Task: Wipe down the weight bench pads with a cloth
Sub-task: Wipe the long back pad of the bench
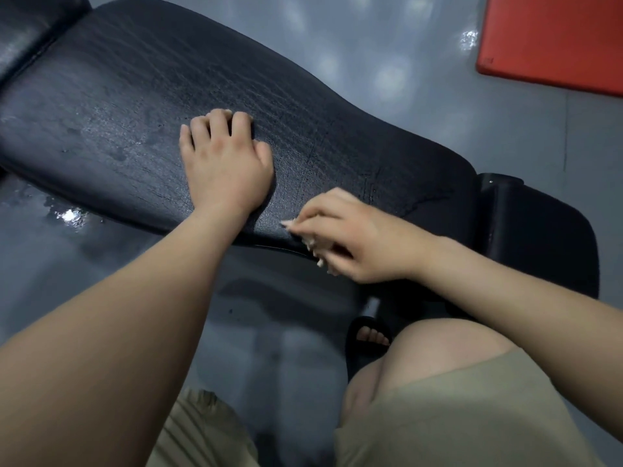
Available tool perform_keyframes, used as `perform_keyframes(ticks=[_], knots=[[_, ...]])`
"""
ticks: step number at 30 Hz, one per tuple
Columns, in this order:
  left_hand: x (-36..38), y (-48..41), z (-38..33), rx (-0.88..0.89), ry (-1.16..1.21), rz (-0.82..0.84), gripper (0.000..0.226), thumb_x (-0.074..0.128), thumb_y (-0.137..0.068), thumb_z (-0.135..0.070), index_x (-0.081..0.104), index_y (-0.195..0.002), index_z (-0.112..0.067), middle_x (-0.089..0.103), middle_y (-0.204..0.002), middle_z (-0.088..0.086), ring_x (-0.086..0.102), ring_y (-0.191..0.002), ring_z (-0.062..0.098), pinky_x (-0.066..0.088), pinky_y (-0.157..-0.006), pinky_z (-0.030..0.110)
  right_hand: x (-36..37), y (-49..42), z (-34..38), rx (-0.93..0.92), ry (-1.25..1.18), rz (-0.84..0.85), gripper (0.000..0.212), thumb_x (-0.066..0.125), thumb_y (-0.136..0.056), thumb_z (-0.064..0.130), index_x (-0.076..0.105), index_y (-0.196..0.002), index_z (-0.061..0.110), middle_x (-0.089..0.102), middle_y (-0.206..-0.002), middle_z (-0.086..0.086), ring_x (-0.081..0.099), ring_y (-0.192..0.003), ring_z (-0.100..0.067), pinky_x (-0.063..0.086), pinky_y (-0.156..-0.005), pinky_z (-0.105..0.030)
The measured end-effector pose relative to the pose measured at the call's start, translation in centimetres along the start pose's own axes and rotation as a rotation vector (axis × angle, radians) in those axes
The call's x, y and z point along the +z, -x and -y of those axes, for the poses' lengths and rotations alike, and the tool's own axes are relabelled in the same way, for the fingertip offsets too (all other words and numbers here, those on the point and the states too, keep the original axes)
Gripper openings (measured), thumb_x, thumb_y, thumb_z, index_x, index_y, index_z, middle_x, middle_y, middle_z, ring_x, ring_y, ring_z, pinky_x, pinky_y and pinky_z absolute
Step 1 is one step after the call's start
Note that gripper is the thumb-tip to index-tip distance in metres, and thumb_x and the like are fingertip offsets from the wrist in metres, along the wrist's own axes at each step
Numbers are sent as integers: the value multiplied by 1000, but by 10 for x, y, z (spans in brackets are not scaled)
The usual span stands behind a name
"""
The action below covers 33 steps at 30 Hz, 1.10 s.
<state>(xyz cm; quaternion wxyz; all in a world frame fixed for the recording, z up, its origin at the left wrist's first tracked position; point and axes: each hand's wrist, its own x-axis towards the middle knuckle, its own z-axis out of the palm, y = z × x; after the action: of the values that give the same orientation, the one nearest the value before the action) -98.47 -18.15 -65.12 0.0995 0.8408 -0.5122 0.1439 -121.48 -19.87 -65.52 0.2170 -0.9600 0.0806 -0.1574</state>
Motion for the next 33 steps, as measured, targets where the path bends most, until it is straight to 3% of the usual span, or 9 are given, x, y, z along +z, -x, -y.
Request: perform_keyframes(ticks=[3, 7, 11, 16, 22, 24, 26, 29, 33], knots=[[0, 0, 1, 3, 0, 9, 41, 37, -92, -35, 58, -123, -17, 53, -133, 12, 45, -122, 39, 24, -118, 55, -1, 7, -1, -49, 29, 38, 37, 60, -98, 15, 62, -134, 10, 59, -124, -8, 52, -110, -25, 47, -94, -36], [-3, -1, 0, 3, 14, 48, 42, 38, -93, -36, 57, -124, -17, 52, -136, 12, 44, -124, 40, 22, -119, 55, -11, 9, -33, 56, 159, -80, 30, 59, -102, 24, 67, -129, 15, 60, -122, -5, 51, -109, -28, 47, -93, -42], [-12, -8, -4, -47, 68, 117, 43, 43, -92, -36, 57, -127, -16, 50, -136, 15, 40, -129, 40, 20, -120, 55, -31, 23, -73, 357, 270, -212, 31, 56, -100, 33, 66, -128, 27, 56, -127, -7, 48, -112, -32, 47, -94, -49], [-21, -14, -34, -46, 174, 166, 40, 49, -88, -32, 58, -123, -14, 49, -136, 14, 35, -134, 39, 18, -120, 57, -41, 35, -85, 777, 280, -319, 34, 55, -99, 22, 64, -131, 19, 50, -126, -19, 43, -115, -40, 45, -96, -46], [-9, 6, -95, 157, 294, 168, 40, 50, -87, -26, 59, -126, -19, 50, -135, 8, 37, -134, 33, 14, -122, 54, -24, 34, -56, 466, 205, -229, 37, 55, -93, 21, 65, -129, 21, 52, -122, -9, 47, -106, -30, 49, -87, -38], [-1, 11, -103, 199, 287, 176, 42, 47, -87, -27, 60, -126, -19, 51, -135, 7, 38, -134, 33, 15, -122, 55, -28, 41, -73, 525, 254, -270, 36, 55, -93, 19, 66, -126, 21, 54, -122, -11, 48, -108, -32, 52, -85, -43], [7, 17, -102, 226, 243, 173, 43, 44, -87, -30, 60, -127, -20, 51, -136, 6, 39, -133, 33, 16, -122, 55, -35, 47, -90, 718, 316, -362, 32, 53, -91, 15, 68, -119, 17, 53, -121, -16, 47, -110, -37, 52, -88, -47], [14, 22, -102, 252, 176, 124, 44, 41, -88, -33, 60, -127, -20, 53, -137, 5, 41, -132, 33, 19, -122, 55, -41, 41, -107, 986, 348, -369, 30, 46, -93, 10, 66, -115, 8, 47, -125, -19, 41, -116, -40, 48, -93, -47], [15, 24, -104, 243, 145, 89, 44, 40, -88, -33, 59, -126, -19, 54, -137, 7, 44, -129, 36, 21, -121, 55, -39, 7, -108, 854, 290, -359, 33, 46, -91, 4, 67, -116, 8, 49, -127, -20, 43, -113, -43, 44, -97, -44]])
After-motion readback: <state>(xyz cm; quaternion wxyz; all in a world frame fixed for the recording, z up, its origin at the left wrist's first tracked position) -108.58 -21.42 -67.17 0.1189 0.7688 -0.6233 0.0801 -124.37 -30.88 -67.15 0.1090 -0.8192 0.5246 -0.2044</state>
